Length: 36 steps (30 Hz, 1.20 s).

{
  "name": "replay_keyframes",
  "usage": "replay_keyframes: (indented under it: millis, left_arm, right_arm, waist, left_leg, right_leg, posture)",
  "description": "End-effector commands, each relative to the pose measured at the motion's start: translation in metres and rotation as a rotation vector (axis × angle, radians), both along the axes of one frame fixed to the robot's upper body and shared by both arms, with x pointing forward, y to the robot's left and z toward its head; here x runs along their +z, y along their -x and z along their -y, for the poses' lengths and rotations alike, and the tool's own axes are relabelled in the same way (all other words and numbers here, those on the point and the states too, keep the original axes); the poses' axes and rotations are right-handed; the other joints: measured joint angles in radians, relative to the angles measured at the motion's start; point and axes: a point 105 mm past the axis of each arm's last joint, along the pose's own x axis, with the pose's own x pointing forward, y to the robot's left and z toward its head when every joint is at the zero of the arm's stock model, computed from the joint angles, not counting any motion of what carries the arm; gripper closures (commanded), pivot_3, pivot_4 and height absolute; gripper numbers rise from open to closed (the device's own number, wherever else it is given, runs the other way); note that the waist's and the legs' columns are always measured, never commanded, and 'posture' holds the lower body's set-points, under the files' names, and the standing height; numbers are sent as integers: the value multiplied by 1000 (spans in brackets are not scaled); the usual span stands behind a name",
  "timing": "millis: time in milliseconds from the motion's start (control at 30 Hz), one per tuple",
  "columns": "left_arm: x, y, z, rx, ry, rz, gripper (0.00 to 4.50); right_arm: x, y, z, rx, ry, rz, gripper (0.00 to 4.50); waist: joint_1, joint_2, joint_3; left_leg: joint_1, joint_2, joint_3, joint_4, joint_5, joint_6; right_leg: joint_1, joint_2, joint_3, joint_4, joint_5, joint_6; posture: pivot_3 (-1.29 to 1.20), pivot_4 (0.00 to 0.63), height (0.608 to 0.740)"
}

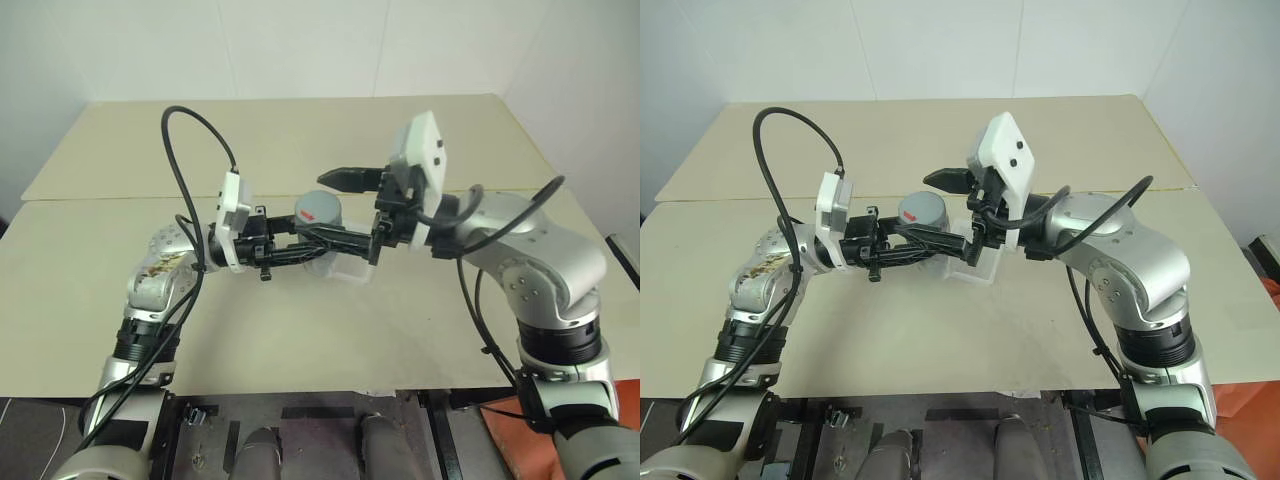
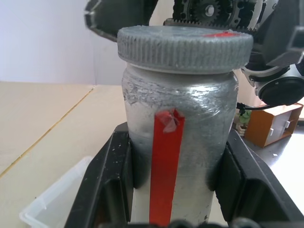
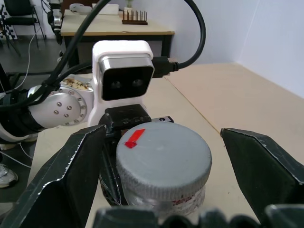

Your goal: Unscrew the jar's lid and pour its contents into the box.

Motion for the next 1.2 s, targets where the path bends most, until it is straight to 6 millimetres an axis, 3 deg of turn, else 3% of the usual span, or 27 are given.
replay_keyframes:
  millis: [33,100,267,300,533,667,767,833,967,1200]
  left_arm:
    - [9,6,-1,-7,3,51,2622]
    - [9,6,-1,-3,1,51,2622]
    - [8,6,-2,1,-4,52,2622]
    - [8,6,-2,3,-6,52,2622]
    - [0,3,-6,22,-34,44,2622]
    - [-3,-1,-11,52,-41,40,2622]
    - [0,-4,-16,86,-25,42,2622]
    - [3,-6,-18,113,-12,48,2622]
    - [10,-14,-25,191,21,64,2622]
    - [13,-26,-29,294,43,76,2622]
  right_arm:
    - [10,4,-3,15,2,40,31]
    - [10,4,-4,20,-2,34,31]
    - [12,5,-4,28,-13,25,1650]
    - [13,6,-3,32,-17,21,1750]
    - [31,-4,11,-38,-109,-19,1750]
    - [44,-20,33,-195,-174,23,1750]
    - [41,-35,57,-360,-214,48,1750]
    - [27,-48,79,-516,-210,36,1750]
    - [-24,-63,122,-790,-148,-25,1750]
    - [-108,-60,145,-943,3,-191,1750]
  waist:
    - [0,0,0]
    - [0,0,0]
    - [0,0,0]
    - [0,0,0]
    - [-1,0,0]
    - [0,0,0]
    - [1,0,0]
    - [3,0,0]
    - [4,0,0]
    - [-1,0,0]
  left_leg:
    - [0,0,0,0,0,0]
    - [0,0,0,0,0,0]
    - [0,0,0,0,0,0]
    - [0,0,0,0,0,0]
    - [0,0,0,0,0,0]
    - [0,0,0,0,0,0]
    - [0,0,0,0,0,0]
    - [0,0,0,0,0,0]
    - [-1,0,0,0,0,0]
    - [0,0,1,0,0,0]
  right_leg:
    - [0,0,0,0,0,0]
    - [0,0,0,0,0,0]
    - [0,0,0,0,0,0]
    - [0,0,0,0,0,0]
    - [0,0,0,0,0,0]
    - [0,0,0,0,0,0]
    - [0,0,0,0,0,0]
    - [0,0,0,0,0,0]
    - [-1,0,0,0,0,0]
    - [0,0,0,0,0,0]
  posture:
    - [0,150,740]
    - [0,150,740]
    - [0,150,740]
    - [0,150,740]
    - [0,150,740]
    - [0,150,740]
    - [0,150,740]
    - [0,150,740]
    - [0,150,740]
    - [0,150,740]
